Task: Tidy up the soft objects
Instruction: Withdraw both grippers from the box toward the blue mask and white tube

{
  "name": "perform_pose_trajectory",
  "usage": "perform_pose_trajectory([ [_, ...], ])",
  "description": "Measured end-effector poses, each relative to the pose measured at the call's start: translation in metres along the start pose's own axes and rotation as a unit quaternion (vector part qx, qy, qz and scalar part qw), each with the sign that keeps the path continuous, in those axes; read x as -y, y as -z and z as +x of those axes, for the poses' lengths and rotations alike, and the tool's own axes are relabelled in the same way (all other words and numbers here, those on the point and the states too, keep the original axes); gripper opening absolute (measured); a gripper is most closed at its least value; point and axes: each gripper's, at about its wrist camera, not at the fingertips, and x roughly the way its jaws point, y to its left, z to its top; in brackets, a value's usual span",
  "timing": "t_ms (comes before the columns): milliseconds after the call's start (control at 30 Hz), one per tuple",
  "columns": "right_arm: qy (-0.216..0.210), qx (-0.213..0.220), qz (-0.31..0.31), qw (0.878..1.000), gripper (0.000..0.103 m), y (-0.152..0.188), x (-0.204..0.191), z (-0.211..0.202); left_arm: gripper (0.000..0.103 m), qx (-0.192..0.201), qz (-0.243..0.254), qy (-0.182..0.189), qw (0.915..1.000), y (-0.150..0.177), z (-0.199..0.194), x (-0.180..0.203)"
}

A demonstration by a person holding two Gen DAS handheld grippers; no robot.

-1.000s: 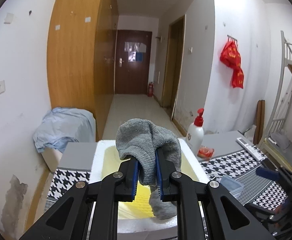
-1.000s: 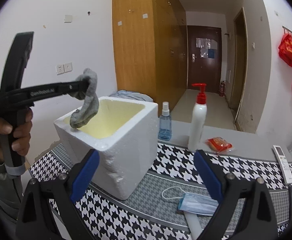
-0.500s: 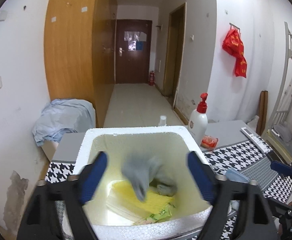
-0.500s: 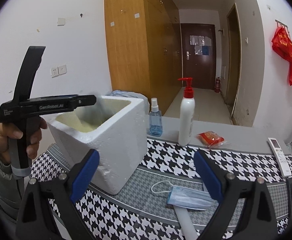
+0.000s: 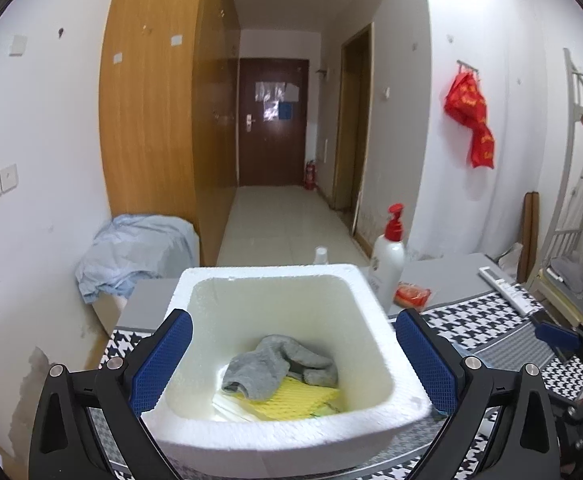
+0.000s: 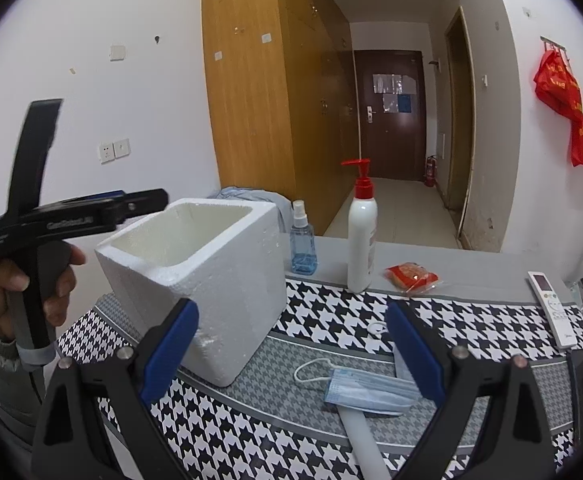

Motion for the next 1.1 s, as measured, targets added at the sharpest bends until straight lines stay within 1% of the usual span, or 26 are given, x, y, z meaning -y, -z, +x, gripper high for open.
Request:
perform_pose_trajectory([
  [167, 0.009, 0.012, 0.001, 1.0, 0.097, 0.0, 0.003, -0.015, 0.102, 0.019, 0.0, 0.009, 0.9998, 0.004, -0.019, 0.012],
  [300, 0.014, 0.017, 0.003, 1.0, 0.097, 0.0, 0.005, -0.022, 0.102, 0.028, 0.006, 0.006, 0.9996, 0.007, -0.03, 0.021],
  [433, 0.016, 0.023, 0.0, 1.0, 0.097, 0.001, 0.004, -0.03, 0.102, 0.032, 0.01, 0.017, 0.9993, 0.011, -0.041, 0.03],
  [733, 0.019, 0.034, -0.001, 0.999, 0.097, 0.006, 0.006, -0.046, 0.102, 0.053, 0.003, 0.026, 0.9982, 0.023, -0.069, 0.038],
  [933, 0.021, 0.046, -0.008, 0.999, 0.097, 0.011, 0.005, -0.061, 0.102, 0.062, 0.007, 0.023, 0.9978, 0.029, -0.08, 0.044],
  [1100, 0.024, 0.051, -0.011, 0.998, 0.097, 0.016, 0.005, -0.069, 0.102, 0.064, 0.007, 0.027, 0.9975, 0.038, -0.086, 0.051],
])
